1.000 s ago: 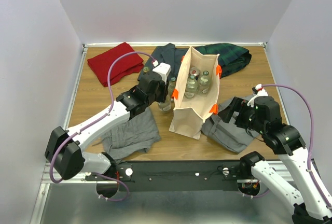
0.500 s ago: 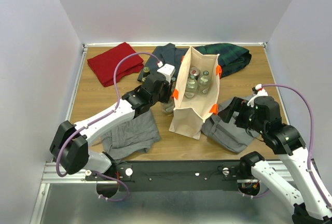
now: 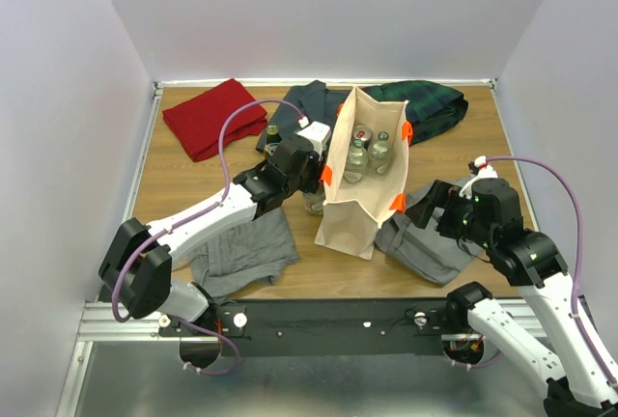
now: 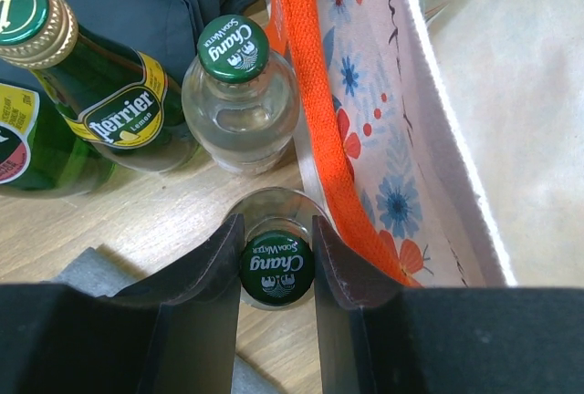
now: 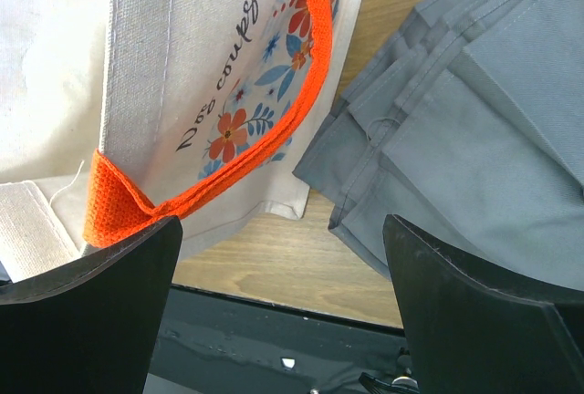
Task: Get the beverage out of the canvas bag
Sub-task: Place the drink at the center of the board.
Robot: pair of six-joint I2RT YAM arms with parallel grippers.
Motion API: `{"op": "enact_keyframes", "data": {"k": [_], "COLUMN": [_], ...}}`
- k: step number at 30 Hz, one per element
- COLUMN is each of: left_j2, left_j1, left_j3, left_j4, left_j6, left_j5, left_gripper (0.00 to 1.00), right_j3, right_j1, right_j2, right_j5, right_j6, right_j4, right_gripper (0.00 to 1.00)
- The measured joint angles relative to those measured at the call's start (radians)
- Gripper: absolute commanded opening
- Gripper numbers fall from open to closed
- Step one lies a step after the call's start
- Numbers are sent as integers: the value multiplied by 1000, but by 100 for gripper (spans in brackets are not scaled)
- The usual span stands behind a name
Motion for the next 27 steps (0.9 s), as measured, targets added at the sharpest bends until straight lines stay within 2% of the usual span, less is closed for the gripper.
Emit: {"op": "enact_keyframes", "data": {"k": [18, 20, 22, 27], "left_j2": [34, 37, 39, 42], "left_j1": [-5, -5, -5, -5], "left_j3": [17, 19, 23, 31], "left_j4": [29, 29, 24, 11], "left_j6": [3, 3, 2, 1], "left_j5": [1, 1, 0, 0], "left_gripper": [1, 4, 16, 36], "right_j3": [0, 0, 0, 0], "right_j1": [0, 0, 0, 0], "right_j2": [0, 0, 0, 0], "right_j5": [0, 0, 0, 0], "right_j6": [0, 0, 0, 0], "right_j4": [0, 0, 0, 0], "right_gripper": [100, 100, 100, 100]}}
